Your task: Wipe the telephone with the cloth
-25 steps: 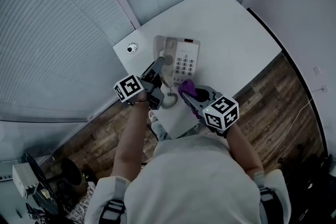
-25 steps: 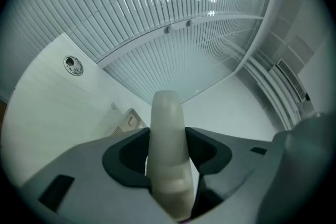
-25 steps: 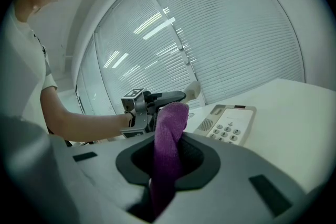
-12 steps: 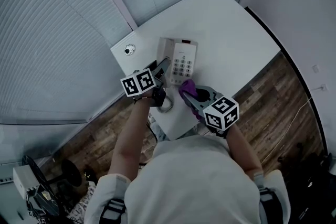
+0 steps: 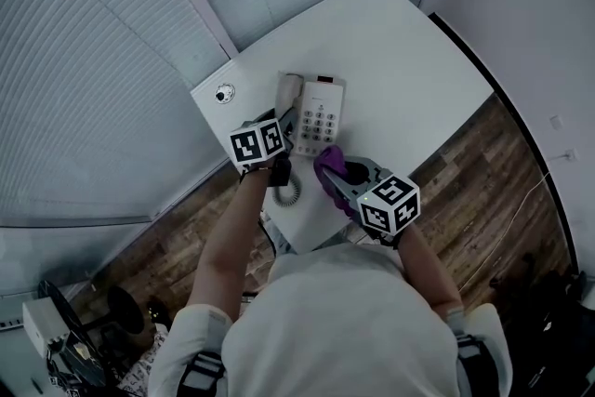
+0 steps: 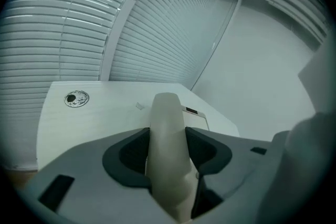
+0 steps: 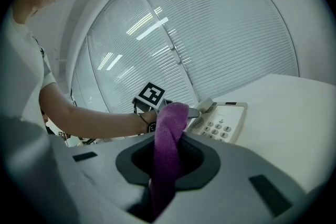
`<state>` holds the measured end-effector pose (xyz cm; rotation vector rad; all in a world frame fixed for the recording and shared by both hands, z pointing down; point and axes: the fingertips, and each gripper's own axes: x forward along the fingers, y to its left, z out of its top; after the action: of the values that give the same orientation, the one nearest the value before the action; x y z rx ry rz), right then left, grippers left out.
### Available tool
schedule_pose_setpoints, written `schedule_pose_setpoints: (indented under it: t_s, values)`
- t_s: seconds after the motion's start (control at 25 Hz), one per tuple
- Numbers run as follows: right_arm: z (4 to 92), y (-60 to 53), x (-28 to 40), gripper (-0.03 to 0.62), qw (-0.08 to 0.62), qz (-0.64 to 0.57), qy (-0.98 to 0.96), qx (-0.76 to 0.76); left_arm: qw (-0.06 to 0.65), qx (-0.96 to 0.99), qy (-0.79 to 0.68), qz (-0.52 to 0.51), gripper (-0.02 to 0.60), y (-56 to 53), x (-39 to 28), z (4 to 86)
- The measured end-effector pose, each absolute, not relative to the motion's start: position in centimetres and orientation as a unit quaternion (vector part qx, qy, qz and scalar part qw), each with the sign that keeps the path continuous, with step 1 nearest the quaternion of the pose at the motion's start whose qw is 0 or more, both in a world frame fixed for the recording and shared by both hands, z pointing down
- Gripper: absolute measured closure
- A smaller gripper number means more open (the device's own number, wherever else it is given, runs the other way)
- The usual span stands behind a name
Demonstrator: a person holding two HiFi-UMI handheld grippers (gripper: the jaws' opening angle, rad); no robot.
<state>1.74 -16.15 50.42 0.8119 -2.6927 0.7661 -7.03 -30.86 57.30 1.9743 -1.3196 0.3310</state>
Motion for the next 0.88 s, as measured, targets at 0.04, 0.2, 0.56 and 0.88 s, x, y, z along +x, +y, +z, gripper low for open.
schedule_pose_setpoints:
  t_s: [0.04,0.2,0.56,0.88]
  values:
    - [50.5,-16.2,1.7,0.534,0.113,0.262,-0.918,0.276,0.359,0.767,-0.515,0.134,0.356,-31.0,-7.0,57.4]
    - [50.7,-16.4,1.7,0.534,0.114,0.265,-0.917,0.275,0.342,0.765,-0.523,0.157,0.356,-31.7,-6.7,57.7]
    - [50.7,-16.6,1.9,0.534,0.105,0.277,-0.914,0.277,0.292,0.765,-0.531,0.215,0.356,-32.1,-6.2,58.2]
    - [50.2,-16.4,1.9,0.534,0.103,0.274,-0.916,0.275,0.263,0.763,-0.543,0.232,0.356,-31.8,-5.9,58.9]
